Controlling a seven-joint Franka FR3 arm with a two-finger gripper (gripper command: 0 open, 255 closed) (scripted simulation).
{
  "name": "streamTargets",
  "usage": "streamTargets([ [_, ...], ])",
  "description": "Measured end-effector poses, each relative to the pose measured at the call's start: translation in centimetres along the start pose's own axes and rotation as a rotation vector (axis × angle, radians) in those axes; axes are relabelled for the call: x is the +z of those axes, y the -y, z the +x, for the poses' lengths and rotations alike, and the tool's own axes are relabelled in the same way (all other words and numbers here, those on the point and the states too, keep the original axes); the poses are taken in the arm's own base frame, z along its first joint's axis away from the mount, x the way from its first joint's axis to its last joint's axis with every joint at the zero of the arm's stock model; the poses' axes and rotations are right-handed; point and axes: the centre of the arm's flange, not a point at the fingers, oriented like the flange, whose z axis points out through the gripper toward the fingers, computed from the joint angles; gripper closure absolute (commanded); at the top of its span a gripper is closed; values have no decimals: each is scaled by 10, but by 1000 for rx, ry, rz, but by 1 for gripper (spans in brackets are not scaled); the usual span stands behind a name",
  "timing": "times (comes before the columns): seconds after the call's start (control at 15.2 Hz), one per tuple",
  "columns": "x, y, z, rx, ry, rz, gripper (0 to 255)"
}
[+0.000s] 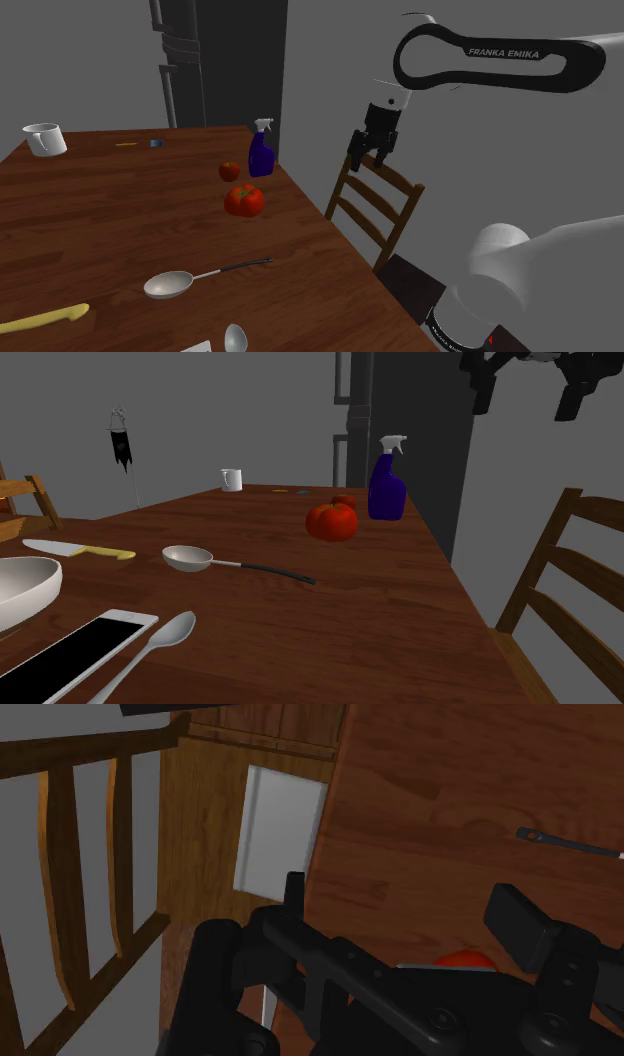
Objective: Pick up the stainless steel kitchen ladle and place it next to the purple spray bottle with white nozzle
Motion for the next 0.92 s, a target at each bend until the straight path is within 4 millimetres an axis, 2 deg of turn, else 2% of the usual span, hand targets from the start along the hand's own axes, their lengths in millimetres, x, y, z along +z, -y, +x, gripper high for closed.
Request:
streamTargets([
  [0.13,3,5,4,-19,0,-2,0],
  [0.33,15,26,27,-123,-2,-12,0],
  [0.73,55,87,64,-367,-7,-36,0],
  [0.92,69,120,75,-490,-11,-48,0],
])
